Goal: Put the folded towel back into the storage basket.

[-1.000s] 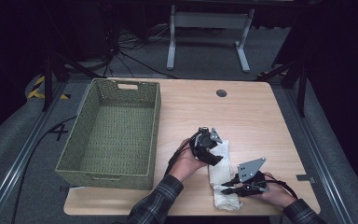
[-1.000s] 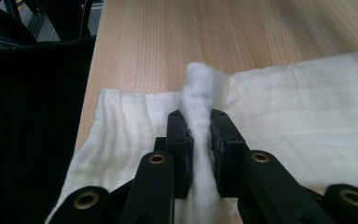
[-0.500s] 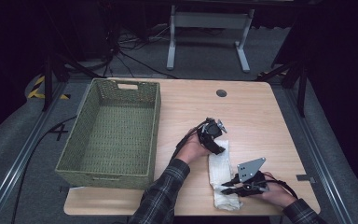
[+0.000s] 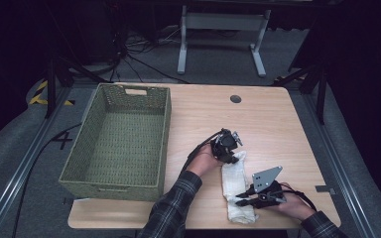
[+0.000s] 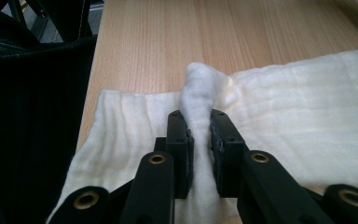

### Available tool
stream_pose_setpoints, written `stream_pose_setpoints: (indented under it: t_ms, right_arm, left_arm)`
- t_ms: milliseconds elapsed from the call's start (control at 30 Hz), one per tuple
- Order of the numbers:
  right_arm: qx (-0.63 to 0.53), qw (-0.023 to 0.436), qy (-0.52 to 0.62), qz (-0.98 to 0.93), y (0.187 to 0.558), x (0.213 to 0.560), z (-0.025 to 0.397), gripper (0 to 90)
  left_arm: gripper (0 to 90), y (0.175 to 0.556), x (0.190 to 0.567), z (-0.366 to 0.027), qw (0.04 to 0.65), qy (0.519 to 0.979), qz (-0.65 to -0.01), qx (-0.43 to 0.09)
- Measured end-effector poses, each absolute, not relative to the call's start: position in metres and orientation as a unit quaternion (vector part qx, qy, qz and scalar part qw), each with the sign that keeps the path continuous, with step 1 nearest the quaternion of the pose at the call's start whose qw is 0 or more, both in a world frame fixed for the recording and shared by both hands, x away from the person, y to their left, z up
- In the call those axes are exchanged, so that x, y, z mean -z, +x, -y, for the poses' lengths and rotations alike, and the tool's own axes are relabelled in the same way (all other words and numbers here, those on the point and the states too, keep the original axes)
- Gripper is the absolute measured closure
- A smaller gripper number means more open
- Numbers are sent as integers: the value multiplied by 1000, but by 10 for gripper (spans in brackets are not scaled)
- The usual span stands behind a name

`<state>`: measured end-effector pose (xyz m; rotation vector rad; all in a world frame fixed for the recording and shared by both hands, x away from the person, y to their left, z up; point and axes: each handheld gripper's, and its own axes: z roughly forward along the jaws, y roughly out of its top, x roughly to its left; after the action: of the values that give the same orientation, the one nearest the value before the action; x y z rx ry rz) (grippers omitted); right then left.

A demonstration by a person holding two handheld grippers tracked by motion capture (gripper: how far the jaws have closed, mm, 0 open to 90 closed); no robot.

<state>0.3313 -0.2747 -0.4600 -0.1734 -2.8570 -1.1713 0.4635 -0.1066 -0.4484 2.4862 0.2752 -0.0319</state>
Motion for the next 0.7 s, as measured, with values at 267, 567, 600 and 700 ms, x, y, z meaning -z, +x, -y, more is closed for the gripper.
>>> stream_pose_setpoints:
  t_ms: [267, 567, 600, 700]
  right_arm:
    - [394, 43, -65, 916, 334, 450, 272, 817]
    - [417, 33, -65, 906, 344, 422, 261, 819]
    - [419, 30, -62, 906, 345, 417, 259, 818]
    - [424, 21, -53, 904, 349, 401, 251, 819]
  left_arm:
    - [815, 456, 433, 100, 315, 942, -116, 2]
    - [815, 445, 385, 82, 321, 938, -126, -40]
    - [815, 444, 377, 79, 322, 937, -126, -47]
    - [815, 441, 357, 72, 325, 935, -131, -60]
